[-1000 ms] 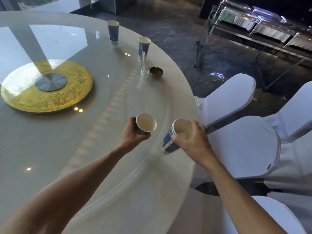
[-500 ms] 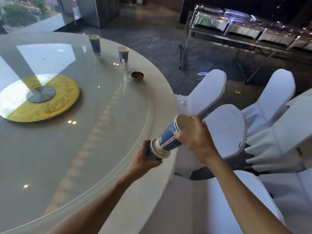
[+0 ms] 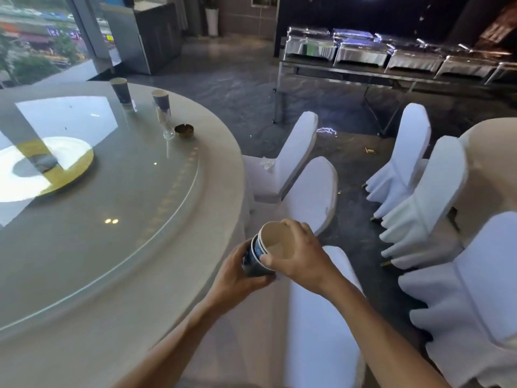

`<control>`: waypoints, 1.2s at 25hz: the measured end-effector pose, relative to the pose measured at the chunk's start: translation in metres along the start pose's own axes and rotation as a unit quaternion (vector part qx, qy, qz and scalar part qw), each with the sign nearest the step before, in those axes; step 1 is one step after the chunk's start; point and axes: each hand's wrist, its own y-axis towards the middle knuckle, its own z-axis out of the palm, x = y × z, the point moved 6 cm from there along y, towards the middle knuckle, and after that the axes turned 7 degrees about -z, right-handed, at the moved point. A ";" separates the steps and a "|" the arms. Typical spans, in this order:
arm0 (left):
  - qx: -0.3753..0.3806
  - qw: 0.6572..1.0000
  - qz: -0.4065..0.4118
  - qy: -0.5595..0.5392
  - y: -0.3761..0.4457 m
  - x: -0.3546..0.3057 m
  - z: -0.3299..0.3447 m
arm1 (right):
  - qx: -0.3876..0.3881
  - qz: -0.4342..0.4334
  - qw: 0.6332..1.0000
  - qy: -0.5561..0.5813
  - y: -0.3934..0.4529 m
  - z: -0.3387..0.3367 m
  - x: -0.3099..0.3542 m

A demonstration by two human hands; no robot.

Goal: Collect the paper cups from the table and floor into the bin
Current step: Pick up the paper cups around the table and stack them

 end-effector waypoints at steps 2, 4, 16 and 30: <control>-0.014 1.000 0.004 0.000 -0.026 -0.023 0.048 | 0.010 -0.013 1.000 -0.002 -0.036 -0.027 -0.027; -0.015 1.000 0.008 -0.007 -0.044 -0.046 0.095 | 0.015 -0.011 1.000 0.007 -0.068 -0.055 -0.053; -0.086 0.996 -0.006 -0.011 -0.032 -0.084 0.248 | 0.113 -0.012 0.993 0.012 -0.086 -0.160 -0.156; -0.156 0.987 -0.003 -0.040 0.262 -0.135 0.310 | 0.167 -0.044 0.985 0.007 0.189 -0.290 -0.257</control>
